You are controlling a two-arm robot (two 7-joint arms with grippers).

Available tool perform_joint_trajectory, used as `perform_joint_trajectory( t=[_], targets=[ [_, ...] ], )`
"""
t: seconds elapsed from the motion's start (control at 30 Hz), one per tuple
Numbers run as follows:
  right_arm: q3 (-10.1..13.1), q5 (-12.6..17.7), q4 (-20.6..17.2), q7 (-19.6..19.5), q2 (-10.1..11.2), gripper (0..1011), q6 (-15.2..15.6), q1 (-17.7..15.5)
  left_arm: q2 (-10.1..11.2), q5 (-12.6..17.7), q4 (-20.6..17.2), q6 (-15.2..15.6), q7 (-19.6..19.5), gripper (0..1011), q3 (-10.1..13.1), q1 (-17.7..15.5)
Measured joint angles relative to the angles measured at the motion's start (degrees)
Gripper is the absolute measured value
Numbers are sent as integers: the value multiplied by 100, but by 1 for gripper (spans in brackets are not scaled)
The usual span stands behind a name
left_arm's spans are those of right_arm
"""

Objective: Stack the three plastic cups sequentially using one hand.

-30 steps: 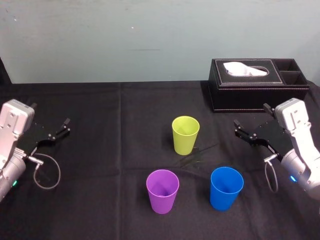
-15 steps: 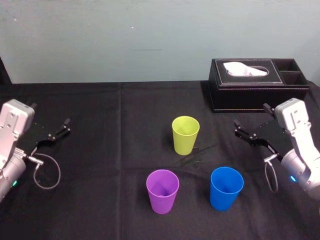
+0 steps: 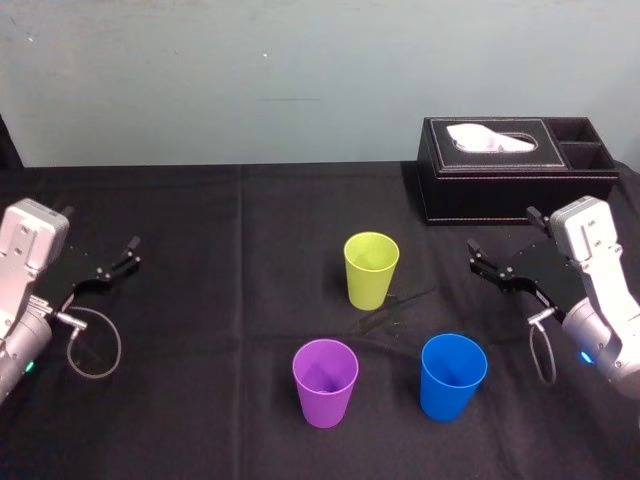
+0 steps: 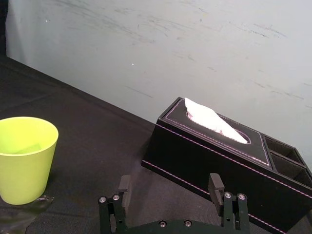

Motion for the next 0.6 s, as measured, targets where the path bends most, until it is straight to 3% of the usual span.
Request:
perform_joint_trajectory(
  t=[0.37, 0.6],
  targets=[
    [201, 85, -39, 135, -29, 1003, 0, -104, 0, 0, 0, 0, 0, 1011, 0, 0],
    [513, 392, -382, 416, 172, 1003, -59, -482, 0, 0, 0, 0, 0, 1011, 0, 0]
  ],
)
